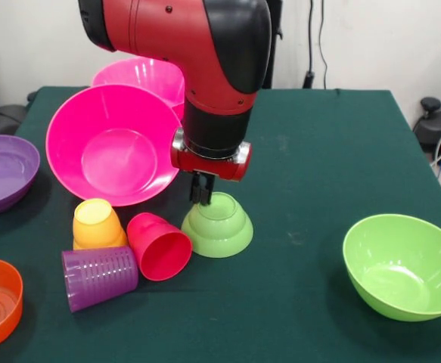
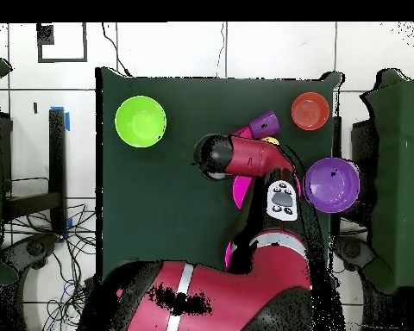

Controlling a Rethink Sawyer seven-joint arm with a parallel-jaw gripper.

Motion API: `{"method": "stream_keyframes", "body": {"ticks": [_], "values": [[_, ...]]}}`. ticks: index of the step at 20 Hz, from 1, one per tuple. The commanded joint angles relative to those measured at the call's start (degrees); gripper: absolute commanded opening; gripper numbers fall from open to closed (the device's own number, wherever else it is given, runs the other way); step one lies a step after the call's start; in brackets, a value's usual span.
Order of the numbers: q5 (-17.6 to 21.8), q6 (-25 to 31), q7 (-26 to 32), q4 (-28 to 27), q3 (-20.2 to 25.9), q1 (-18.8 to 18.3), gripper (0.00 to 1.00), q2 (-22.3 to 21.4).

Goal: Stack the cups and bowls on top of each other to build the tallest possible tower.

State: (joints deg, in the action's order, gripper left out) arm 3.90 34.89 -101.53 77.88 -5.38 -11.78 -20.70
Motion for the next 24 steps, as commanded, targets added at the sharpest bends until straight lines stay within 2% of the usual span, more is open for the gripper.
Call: {"method": "stream_keyframes", "body": {"ticks": [1, 4, 6, 9, 11, 17, 20, 22, 23, 24], "values": [[3.25, -1.84, -0.44, 2.81, 3.24, -1.93, 0.00, -1.85], [3.55, -3.10, -1.10, 2.84, 2.89, -1.83, 0.00, -1.44], [3.07, -1.26, -0.81, 3.61, 2.83, -1.74, 0.00, -3.53], [1.65, 5.10, -0.35, 4.46, 2.38, -0.69, 0.00, -8.63], [1.07, 8.26, -0.36, 4.38, 2.14, -0.11, 0.00, -10.43], [1.65, 12.13, -1.16, 3.39, 1.09, 1.14, 0.00, -11.86], [1.76, 12.83, -1.28, 3.39, 1.06, 1.11, 0.00, -12.35], [1.88, 11.30, -1.38, 4.21, 1.29, 0.70, 0.00, -12.60], [2.07, 11.79, -0.70, 4.66, 1.72, 0.26, 1.00, -12.61], [1.99, 10.69, -0.94, 5.23, 1.82, 0.06, 1.00, -12.71]]}}
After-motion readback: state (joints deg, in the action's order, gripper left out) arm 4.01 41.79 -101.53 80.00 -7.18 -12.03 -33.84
